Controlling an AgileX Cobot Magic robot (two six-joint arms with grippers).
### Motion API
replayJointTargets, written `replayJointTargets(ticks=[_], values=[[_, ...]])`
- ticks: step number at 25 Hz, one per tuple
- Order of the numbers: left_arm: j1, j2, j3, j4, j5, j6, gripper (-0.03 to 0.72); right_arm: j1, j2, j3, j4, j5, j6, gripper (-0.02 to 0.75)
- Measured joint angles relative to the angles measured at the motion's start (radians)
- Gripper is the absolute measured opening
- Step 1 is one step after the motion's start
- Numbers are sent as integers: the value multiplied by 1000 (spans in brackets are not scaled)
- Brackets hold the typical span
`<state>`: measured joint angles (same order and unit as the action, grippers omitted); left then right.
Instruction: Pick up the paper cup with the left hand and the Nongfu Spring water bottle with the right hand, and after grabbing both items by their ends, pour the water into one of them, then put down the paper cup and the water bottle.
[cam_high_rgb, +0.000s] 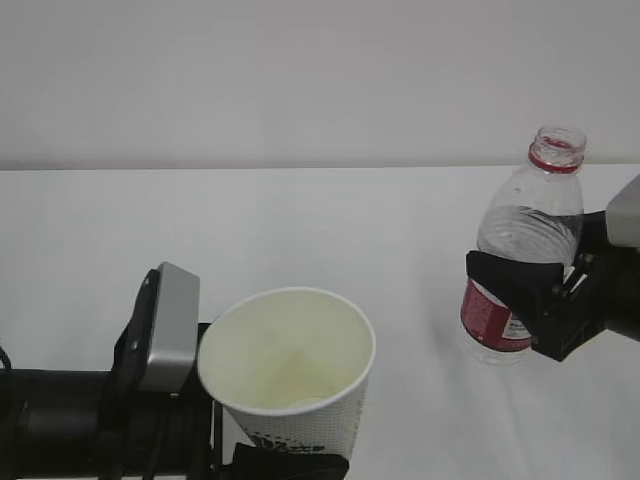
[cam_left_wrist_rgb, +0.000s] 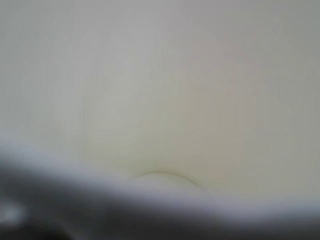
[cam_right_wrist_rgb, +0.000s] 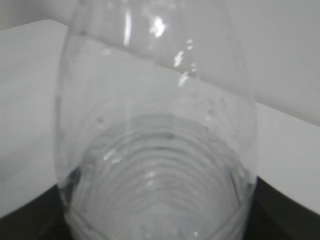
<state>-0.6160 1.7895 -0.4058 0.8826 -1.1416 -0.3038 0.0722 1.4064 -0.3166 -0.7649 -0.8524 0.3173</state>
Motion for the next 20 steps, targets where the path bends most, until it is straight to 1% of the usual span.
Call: replayJointTargets(ticks=[6,11,16,20], values=[[-67,0,-48,-8,0,-13,517,0,0,-31,-41,2,15,520],[-103,0,-89,-10,0,-36,517,0,0,-40,-69,2,35,520],[-113,0,-98,-10,0,-37,517,2,0,-40,-83,2,44,520],[-113,0,-100,-10,0,-37,517,49,0,-81,-90,32,46,520]])
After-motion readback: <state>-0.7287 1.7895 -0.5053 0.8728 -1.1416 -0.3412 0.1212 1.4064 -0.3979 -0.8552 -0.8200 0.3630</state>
